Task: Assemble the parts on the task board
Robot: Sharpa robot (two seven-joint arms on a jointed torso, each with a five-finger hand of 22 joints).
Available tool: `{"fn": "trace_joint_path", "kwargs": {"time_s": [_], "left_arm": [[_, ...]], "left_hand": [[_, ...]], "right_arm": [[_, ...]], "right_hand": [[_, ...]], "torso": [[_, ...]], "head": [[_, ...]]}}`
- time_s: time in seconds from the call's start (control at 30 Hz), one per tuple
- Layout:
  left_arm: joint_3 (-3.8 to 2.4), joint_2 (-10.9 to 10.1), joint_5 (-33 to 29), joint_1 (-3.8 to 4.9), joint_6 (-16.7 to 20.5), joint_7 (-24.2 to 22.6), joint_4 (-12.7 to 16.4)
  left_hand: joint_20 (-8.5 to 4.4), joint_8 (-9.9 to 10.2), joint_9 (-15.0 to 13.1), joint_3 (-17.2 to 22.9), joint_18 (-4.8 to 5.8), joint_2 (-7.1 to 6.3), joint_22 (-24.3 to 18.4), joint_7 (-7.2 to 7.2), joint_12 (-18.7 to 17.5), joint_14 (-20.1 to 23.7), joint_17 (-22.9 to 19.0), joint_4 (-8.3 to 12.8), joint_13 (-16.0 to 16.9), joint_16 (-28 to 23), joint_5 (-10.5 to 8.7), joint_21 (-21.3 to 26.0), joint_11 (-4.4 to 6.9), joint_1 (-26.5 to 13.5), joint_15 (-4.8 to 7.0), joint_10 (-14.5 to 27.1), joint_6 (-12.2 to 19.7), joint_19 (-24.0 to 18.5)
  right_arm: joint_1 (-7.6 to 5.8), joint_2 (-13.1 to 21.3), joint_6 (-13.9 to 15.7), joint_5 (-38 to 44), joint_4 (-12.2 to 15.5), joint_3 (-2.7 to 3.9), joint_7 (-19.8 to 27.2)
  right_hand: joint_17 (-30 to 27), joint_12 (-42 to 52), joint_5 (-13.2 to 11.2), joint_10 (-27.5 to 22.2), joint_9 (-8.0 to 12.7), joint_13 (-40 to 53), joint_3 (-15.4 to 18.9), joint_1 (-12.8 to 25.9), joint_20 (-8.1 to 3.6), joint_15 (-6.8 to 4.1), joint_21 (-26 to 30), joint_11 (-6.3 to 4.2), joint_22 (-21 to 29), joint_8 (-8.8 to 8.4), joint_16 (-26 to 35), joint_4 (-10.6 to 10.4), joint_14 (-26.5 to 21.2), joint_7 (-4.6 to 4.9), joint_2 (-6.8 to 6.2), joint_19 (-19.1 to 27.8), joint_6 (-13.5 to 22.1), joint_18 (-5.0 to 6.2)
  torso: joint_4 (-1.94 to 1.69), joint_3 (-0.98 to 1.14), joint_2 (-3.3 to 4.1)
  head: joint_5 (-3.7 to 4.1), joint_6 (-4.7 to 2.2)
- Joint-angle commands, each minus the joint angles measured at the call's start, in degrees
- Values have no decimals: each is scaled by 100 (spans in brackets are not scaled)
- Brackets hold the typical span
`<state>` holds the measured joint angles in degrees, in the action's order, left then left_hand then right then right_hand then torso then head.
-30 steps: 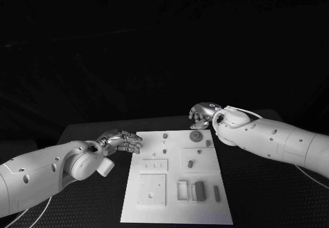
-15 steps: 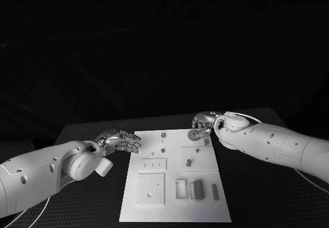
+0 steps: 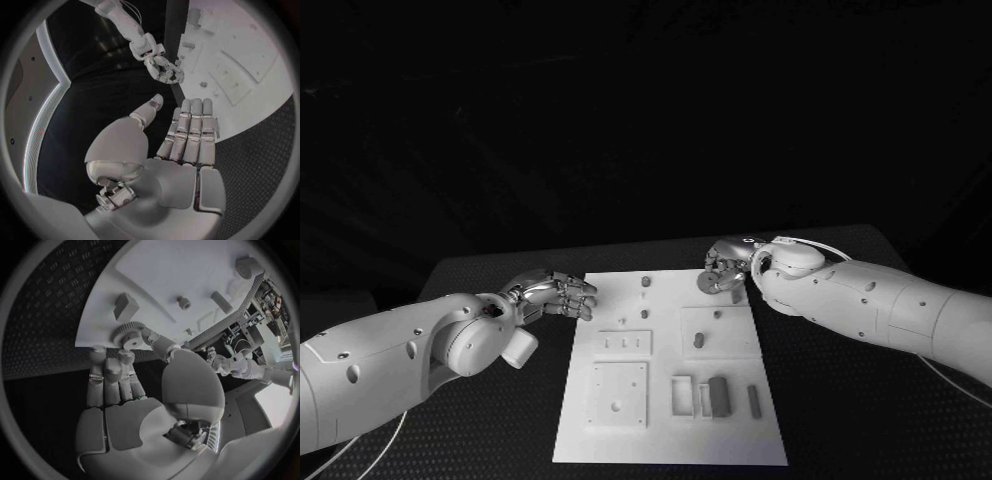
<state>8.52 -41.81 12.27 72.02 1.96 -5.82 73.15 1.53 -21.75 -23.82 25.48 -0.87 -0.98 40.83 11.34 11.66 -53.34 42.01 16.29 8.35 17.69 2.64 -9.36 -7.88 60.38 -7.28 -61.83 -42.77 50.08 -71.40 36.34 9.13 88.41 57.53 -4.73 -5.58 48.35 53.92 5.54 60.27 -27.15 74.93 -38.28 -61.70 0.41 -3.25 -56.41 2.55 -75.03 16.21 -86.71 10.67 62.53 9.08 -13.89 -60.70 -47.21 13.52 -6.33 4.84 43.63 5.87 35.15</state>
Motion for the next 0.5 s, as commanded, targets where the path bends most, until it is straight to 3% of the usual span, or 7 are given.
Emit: {"fn": "trace_joint_path", "kwargs": {"time_s": [0.03,0.27,0.37,0.5], "left_arm": [[-5,10,-28,-3,-91,-69,2],[-5,5,-28,-4,-95,-63,1],[-5,3,-28,-4,-98,-63,3],[-5,1,-28,-4,-100,-55,3]], "left_hand": [[-2,7,-4,-44,-105,4,6,63,12,-21,9,4,7,-36,26,38,-14,-55,6,8,-18,34],[-1,8,-5,-45,-104,6,7,63,12,-20,11,2,8,-39,26,39,-15,-57,6,10,-17,33],[-1,9,-5,-45,-104,6,7,64,12,-20,12,2,8,-40,26,40,-15,-57,6,11,-17,33],[-1,10,-5,-45,-103,6,7,64,13,-20,13,2,9,-41,26,41,-15,-57,6,11,-17,33]], "right_arm": [[38,-26,-128,10,-38,-11,53],[111,-71,-139,188,-144,-22,48],[127,-91,-106,372,-166,-29,44],[133,-93,-58,575,-192,-42,21]], "right_hand": [[10,62,-15,-61,-20,-28,-22,-15,-40,-25,-46,-7,-113,58,-43,37,-36,-21,125,19,-74,148],[17,196,-12,-89,-78,-169,-65,-138,-47,-68,-112,-54,-107,188,-60,464,-21,-73,695,49,-364,148],[17,226,-10,-93,-86,-202,-72,-131,-46,-82,-126,-70,-106,209,-63,546,-14,-92,737,47,-428,148],[18,251,-9,-97,-83,-232,-78,-152,-50,-93,-136,-79,-104,204,-65,585,-9,-101,670,48,-442,148]], "torso": [[-31,-4,2],[-30,-5,3],[-31,-4,4],[-35,-6,3]], "head": [[-1,9],[-4,24],[-6,33],[-4,60]]}}
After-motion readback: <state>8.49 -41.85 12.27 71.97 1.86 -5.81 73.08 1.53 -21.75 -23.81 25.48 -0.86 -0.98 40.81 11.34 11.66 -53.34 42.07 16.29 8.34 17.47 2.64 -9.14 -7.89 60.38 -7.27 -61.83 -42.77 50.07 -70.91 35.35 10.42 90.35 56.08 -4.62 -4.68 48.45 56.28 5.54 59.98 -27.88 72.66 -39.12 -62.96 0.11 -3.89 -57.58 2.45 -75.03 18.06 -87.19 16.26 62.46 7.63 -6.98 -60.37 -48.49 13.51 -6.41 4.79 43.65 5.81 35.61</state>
